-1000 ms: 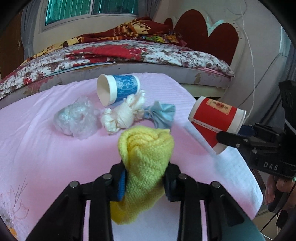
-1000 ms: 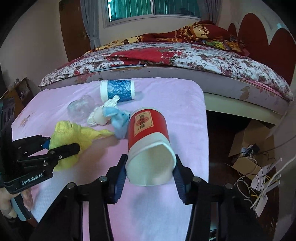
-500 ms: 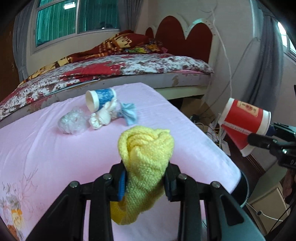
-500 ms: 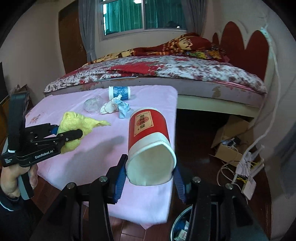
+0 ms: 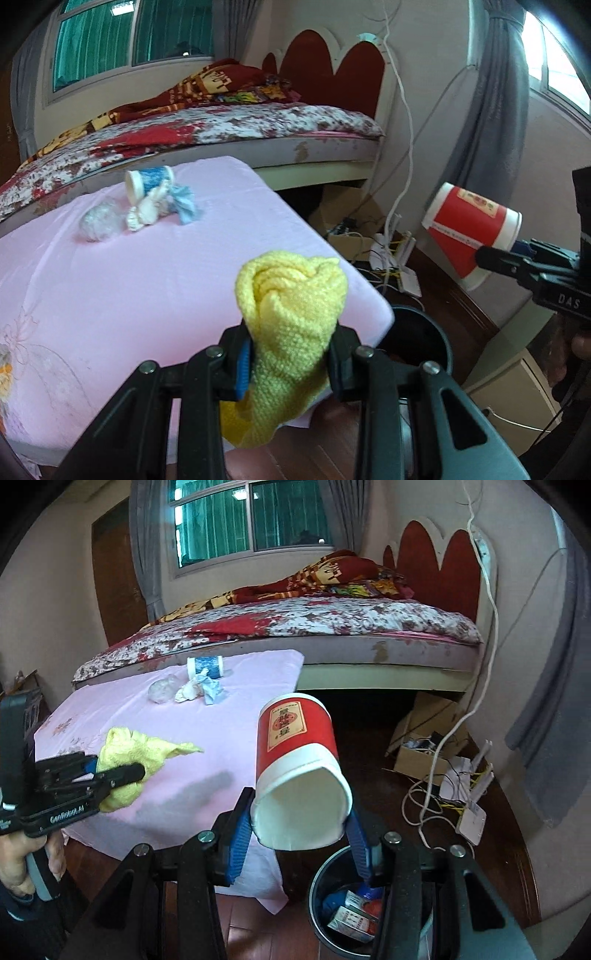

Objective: Collect trash
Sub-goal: 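Carry the yellow cloth and red cup over the black bin with both tools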

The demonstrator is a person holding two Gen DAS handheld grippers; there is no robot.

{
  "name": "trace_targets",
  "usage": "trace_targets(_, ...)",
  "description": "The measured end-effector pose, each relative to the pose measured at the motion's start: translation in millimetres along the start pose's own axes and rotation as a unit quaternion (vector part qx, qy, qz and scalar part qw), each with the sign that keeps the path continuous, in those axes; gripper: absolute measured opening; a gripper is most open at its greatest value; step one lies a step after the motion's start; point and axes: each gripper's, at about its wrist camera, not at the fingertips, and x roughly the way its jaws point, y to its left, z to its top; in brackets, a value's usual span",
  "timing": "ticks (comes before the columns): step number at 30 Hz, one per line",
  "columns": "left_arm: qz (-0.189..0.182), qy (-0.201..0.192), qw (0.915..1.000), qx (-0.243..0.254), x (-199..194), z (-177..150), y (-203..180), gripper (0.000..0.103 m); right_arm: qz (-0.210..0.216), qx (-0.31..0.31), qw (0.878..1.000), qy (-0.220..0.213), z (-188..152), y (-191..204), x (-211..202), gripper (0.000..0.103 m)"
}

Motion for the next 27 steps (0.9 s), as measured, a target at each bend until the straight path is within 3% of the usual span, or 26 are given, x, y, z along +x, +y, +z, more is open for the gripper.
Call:
trace_targets(8, -0.027, 0.003, 0.9991, 0.034, 7.3, -1.2, -59.1, 0.033, -0.028, 0.027, 0.999, 0.002, -14.2, -37.4, -13.8, 0.049)
trace_targets(17, -0.073, 0.039, 0.9946, 0.063, 31.9, -15.0, -115.7, 0.033, -0.066, 0.051, 0.994, 0.068, -62.5, -86.5, -5.3, 0.050)
trace_targets(27, -0.107, 0.089, 0.9873, 0.077, 65.7, -33.2, -149.8, 0.033, -0.081, 0.071, 0.987, 0.119, -114.5, -124.7, 2.5, 0.050)
